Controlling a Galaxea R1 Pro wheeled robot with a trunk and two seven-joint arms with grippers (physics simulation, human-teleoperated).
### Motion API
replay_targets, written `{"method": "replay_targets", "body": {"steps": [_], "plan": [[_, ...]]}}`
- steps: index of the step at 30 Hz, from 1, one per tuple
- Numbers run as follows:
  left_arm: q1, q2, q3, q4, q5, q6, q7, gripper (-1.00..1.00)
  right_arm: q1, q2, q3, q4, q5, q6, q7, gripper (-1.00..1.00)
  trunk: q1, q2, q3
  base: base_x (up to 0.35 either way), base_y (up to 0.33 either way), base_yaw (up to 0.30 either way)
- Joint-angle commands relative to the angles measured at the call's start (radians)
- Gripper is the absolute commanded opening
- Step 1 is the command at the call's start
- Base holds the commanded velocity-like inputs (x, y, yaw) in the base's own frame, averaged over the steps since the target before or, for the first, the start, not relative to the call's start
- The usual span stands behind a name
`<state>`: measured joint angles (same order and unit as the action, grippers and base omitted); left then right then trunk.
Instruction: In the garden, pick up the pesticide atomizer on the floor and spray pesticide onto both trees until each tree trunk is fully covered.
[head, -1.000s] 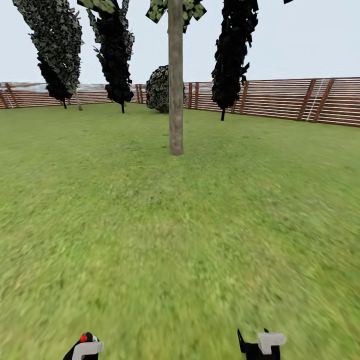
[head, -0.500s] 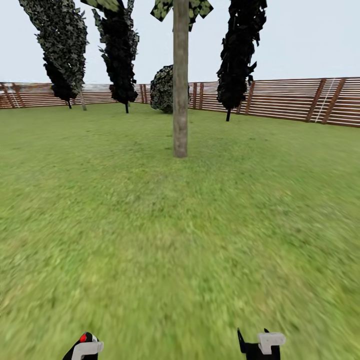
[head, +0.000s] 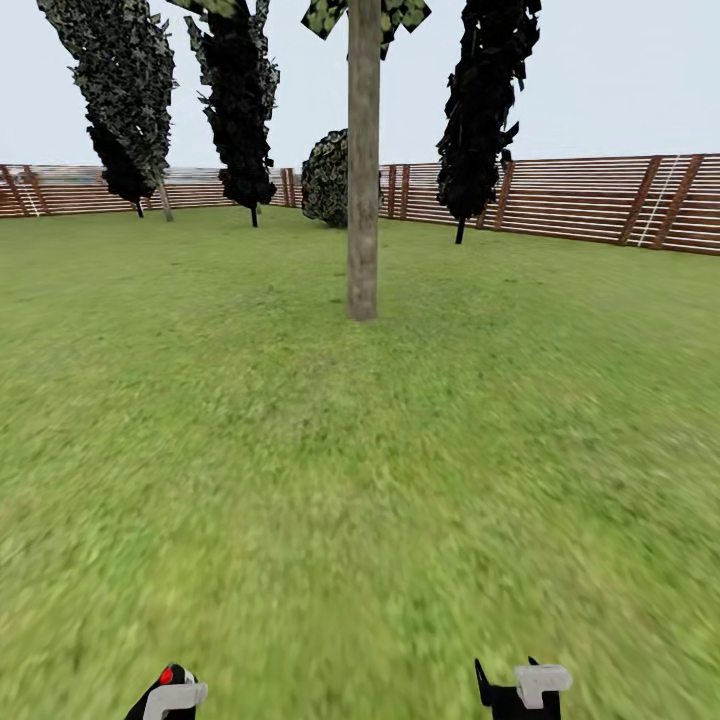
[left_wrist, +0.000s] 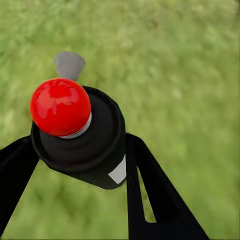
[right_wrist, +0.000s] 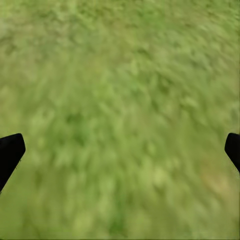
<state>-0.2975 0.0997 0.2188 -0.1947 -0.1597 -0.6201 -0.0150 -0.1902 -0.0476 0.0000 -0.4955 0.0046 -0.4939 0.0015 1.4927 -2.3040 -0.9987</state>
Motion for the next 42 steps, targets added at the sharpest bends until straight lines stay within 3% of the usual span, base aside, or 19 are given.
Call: {"method": "replay_targets", "body": {"steps": [1, 31, 42], "plan": [[0.000, 0.000, 0.000, 0.000, 0.000, 0.000, 0.000, -1.00, 0.000, 0.000, 0.000, 0.000, 0.000, 0.000, 0.000, 1.00, 0.000, 0.000, 0.000, 0.337, 0.000, 0.000], [0.000, 0.001, 0.001, 0.000, 0.000, 0.002, 0.001, -1.00, 0.000, 0.001, 0.000, 0.000, 0.001, 0.000, 0.000, 1.00, 0.000, 0.000, 0.000, 0.337, 0.000, 0.001], [0.000, 0.001, 0.001, 0.000, 0.000, 0.001, 0.001, -1.00, 0.000, 0.000, 0.000, 0.000, 0.001, 0.000, 0.000, 1.00, 0.000, 0.000, 0.000, 0.337, 0.000, 0.112]]}}
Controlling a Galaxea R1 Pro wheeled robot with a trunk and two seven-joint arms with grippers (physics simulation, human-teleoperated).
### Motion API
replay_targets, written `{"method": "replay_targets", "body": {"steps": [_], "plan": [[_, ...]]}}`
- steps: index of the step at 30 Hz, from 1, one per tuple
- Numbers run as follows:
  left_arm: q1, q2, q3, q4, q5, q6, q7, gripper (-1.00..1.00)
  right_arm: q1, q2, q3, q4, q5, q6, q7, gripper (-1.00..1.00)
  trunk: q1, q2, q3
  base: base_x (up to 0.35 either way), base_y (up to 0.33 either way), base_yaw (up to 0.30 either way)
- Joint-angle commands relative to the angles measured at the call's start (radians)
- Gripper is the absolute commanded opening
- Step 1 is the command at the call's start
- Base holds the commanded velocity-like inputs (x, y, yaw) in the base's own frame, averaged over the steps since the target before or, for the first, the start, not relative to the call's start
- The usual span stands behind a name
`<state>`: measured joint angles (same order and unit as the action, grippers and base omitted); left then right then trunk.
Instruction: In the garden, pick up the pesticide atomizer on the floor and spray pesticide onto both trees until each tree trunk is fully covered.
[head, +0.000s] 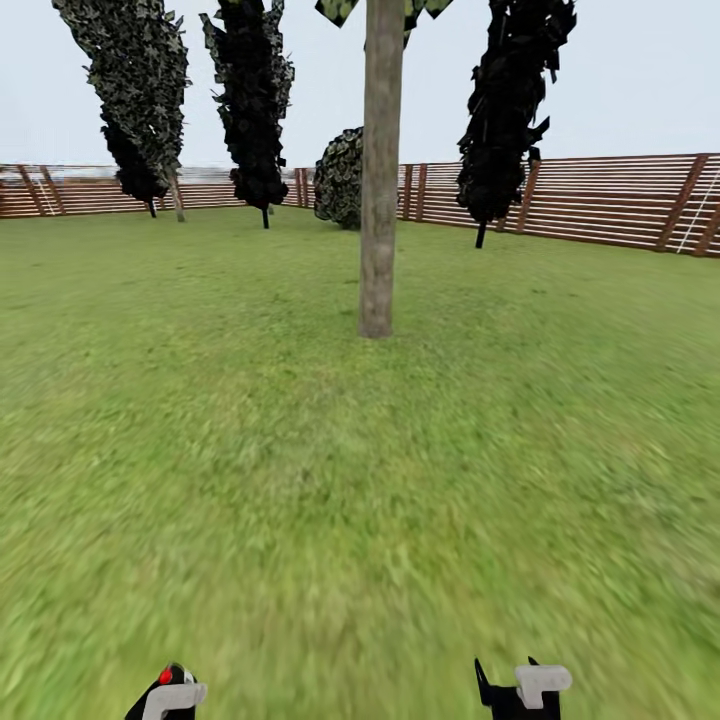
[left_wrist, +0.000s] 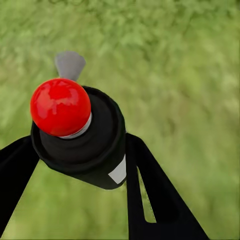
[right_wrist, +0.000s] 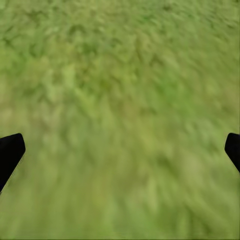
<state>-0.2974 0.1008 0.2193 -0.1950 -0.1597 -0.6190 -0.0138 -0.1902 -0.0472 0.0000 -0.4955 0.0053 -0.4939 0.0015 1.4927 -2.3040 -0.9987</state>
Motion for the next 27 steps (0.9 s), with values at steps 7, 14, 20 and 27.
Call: {"method": "replay_targets", "body": {"steps": [7, 14, 20, 27], "plan": [[0.000, 0.000, 0.000, 0.000, 0.000, 0.000, 0.000, -1.00, 0.000, 0.000, 0.000, 0.000, -0.001, 0.000, 0.000, 1.00, 0.000, 0.000, 0.000, 0.337, 0.000, 0.002], [0.000, 0.000, 0.000, 0.000, 0.000, 0.000, 0.000, -1.00, 0.000, 0.000, 0.000, 0.000, -0.001, 0.000, 0.000, 1.00, 0.000, 0.000, 0.000, 0.337, 0.000, 0.000], [0.000, 0.000, 0.000, 0.000, 0.000, 0.000, 0.000, -1.00, 0.000, 0.000, 0.000, 0.000, -0.001, 0.000, 0.000, 1.00, 0.000, 0.000, 0.000, 0.337, 0.000, 0.000], [0.000, 0.000, 0.000, -0.001, 0.000, -0.001, 0.000, -1.00, 0.000, 0.000, 0.000, 0.000, -0.001, 0.000, 0.000, 1.00, 0.000, 0.000, 0.000, 0.337, 0.000, 0.000]]}}
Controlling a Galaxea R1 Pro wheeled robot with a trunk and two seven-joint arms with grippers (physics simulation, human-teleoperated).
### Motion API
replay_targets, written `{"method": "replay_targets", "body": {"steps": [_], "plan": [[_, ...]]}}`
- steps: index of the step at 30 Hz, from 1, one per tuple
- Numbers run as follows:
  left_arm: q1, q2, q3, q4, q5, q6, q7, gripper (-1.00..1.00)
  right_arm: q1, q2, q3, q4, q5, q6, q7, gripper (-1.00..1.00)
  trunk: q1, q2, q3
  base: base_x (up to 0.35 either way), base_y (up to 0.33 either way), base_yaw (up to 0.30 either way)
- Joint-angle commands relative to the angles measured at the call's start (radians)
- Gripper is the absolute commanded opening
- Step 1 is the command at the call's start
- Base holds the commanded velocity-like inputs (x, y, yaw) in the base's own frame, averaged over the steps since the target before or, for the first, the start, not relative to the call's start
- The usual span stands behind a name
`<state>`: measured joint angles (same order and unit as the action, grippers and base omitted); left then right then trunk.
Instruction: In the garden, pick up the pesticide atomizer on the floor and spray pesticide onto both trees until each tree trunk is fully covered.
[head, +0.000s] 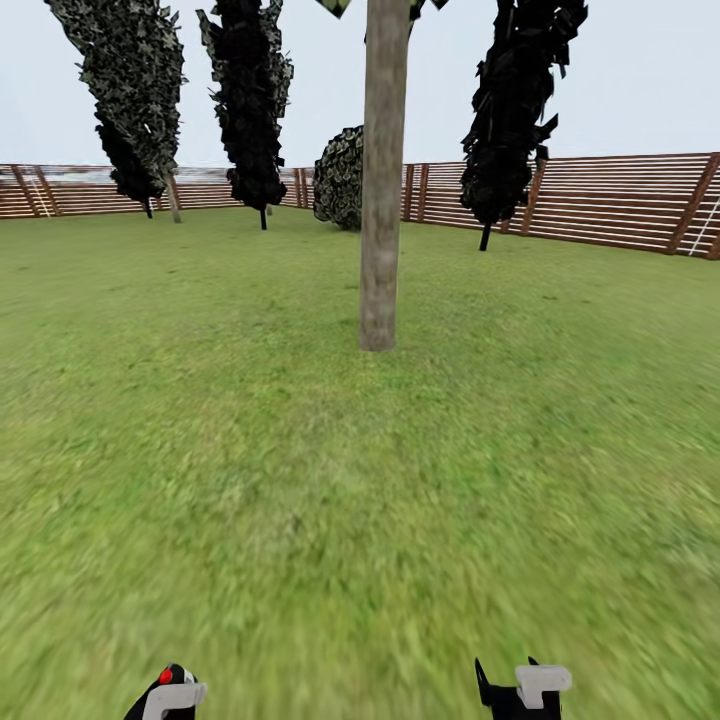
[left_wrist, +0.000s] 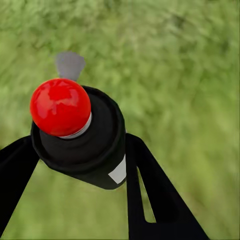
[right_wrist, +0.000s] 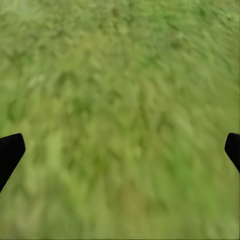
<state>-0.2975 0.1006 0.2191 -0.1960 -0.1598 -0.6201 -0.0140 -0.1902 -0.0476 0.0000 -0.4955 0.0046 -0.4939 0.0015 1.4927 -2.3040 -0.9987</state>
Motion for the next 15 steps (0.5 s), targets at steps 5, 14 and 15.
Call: {"method": "replay_targets", "body": {"steps": [5, 14, 15], "plan": [[0.000, 0.001, 0.000, 0.000, 0.000, 0.000, 0.000, -1.00, 0.000, 0.000, 0.000, 0.000, 0.000, 0.000, 0.000, 1.00, 0.000, 0.000, 0.000, 0.337, 0.000, 0.000], [0.000, 0.000, 0.000, 0.000, 0.000, 0.000, 0.000, -1.00, 0.000, 0.000, 0.000, 0.000, 0.000, 0.000, 0.000, 1.00, 0.000, 0.000, 0.000, 0.337, 0.000, 0.000], [0.000, 0.000, 0.000, 0.000, 0.000, 0.000, 0.000, -1.00, 0.000, 0.000, 0.000, 0.000, 0.000, 0.000, 0.000, 1.00, 0.000, 0.000, 0.000, 0.337, 0.000, 0.000]]}}
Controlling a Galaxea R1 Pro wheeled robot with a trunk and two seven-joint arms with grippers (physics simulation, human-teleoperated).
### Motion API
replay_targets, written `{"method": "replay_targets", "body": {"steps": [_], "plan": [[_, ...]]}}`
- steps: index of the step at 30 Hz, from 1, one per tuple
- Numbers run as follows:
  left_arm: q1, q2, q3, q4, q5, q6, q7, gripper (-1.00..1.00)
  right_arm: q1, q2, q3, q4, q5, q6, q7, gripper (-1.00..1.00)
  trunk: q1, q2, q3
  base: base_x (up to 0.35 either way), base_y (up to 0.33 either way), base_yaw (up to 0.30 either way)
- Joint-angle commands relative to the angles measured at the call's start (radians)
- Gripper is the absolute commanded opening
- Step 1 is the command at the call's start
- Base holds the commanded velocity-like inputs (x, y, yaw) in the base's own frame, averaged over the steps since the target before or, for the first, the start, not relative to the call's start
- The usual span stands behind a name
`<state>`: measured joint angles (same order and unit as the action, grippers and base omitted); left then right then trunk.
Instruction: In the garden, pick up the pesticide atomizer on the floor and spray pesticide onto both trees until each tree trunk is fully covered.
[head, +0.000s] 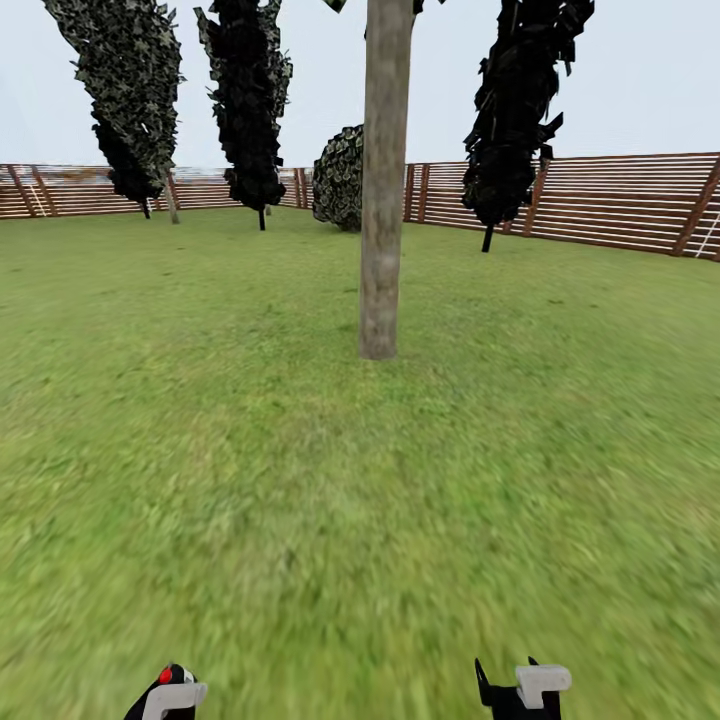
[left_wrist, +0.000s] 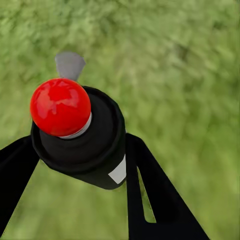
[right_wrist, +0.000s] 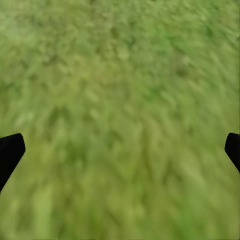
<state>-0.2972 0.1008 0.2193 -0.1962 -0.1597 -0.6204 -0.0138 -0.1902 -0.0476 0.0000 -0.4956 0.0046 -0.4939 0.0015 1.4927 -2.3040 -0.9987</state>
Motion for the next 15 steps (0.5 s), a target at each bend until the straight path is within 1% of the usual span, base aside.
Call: {"method": "replay_targets", "body": {"steps": [1, 15], "plan": [[0.000, 0.000, 0.000, 0.000, 0.000, 0.000, 0.000, -1.00, 0.000, 0.000, 0.000, 0.000, 0.000, 0.000, 0.000, 1.00, 0.000, 0.000, 0.000, 0.337, 0.000, 0.000], [0.000, 0.000, 0.001, 0.000, 0.000, 0.001, 0.000, -1.00, 0.000, 0.000, -0.002, 0.000, 0.001, 0.001, 0.000, 1.00, 0.000, 0.000, 0.000, 0.337, 0.000, 0.000]]}}
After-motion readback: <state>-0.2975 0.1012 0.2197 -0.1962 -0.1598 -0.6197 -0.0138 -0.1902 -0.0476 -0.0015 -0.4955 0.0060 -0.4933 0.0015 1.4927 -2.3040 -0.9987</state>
